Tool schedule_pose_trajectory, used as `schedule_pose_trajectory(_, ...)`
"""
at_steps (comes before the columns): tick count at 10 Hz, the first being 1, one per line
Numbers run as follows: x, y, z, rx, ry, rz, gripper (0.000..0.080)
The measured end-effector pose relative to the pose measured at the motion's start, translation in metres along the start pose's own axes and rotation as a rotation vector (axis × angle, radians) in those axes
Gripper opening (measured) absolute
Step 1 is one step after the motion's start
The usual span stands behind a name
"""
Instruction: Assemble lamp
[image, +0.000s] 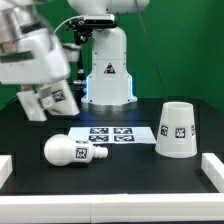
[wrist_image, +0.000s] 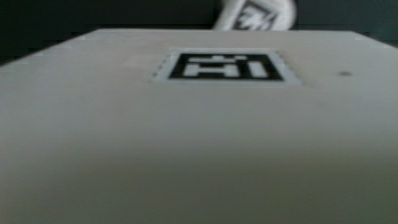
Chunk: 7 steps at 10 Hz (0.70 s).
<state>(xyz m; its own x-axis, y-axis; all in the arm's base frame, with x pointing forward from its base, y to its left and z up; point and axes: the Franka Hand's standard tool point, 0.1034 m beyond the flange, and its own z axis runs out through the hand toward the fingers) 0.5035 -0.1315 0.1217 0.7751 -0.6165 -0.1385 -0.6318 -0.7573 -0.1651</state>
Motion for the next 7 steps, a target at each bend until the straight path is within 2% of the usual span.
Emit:
schedule_pose_trajectory(1,-0.004,-0.013,0.003,-0.020,-0.004,-0.138,0.0311)
schedule_pose_trajectory(2,-0.010,-0.020,0.006,-0.053,-0.012,-0.249,0.0311)
schedule_pose_trajectory(5,-0.009,-0.018,0.006,-0.053,-0.019,-0.465,0.0311)
schedule_pose_trajectory(6,-0.011,-0.018,0.007,-0.081,-0.019,-0.537,0.0311)
schedule_pose_trajectory(7,-0.023,-0.024,0.012,-0.135,-0.023,-0.635,0.0311)
